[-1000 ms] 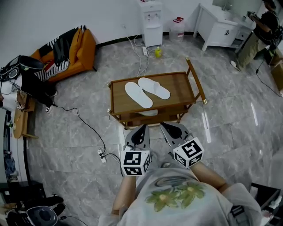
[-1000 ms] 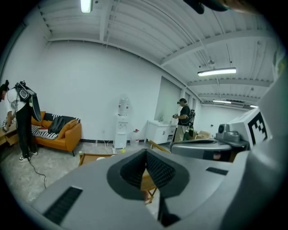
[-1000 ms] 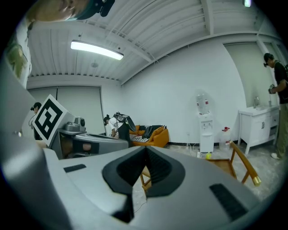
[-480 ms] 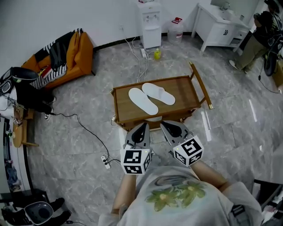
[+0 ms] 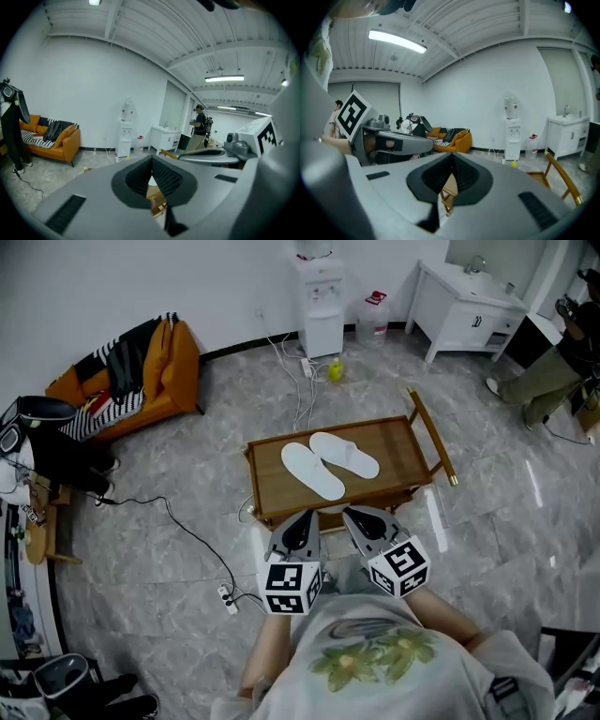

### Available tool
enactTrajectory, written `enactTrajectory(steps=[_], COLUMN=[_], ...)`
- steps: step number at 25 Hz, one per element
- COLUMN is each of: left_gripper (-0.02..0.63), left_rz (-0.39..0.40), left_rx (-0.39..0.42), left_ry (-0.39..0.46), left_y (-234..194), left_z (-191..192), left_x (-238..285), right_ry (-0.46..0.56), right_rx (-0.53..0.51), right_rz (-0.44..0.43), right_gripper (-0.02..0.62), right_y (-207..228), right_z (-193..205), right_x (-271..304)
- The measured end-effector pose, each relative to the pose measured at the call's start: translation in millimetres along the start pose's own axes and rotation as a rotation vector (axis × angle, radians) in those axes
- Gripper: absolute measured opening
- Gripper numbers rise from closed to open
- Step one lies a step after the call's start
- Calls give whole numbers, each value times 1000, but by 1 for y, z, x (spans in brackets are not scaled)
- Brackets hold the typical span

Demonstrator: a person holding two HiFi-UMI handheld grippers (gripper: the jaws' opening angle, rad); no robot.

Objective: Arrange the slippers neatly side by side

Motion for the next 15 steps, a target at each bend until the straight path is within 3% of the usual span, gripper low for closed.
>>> enactTrajectory(steps=[8, 15], left_gripper=[14, 14], left_rz=[27, 34], left_rx=[9, 12], left_ry=[-20, -68], left_y=[-3, -11], left_z=[-8, -7], left_x=[20, 47], right_ry=[-12, -55], right_rx=[-10, 4], right_rz=[-10, -17], right_gripper=[12, 89], right_y=[19, 44], right_z=[-10, -4], right_x=[13, 30])
Point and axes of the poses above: the fingertips, and each gripper's own axes: x forward along the fingers, y to its right, z out of its underside, the point moved 4 cm from there along -x, backward along the fingers, and after that the axes turned 6 degrees about -y, right-handed, at the moved point
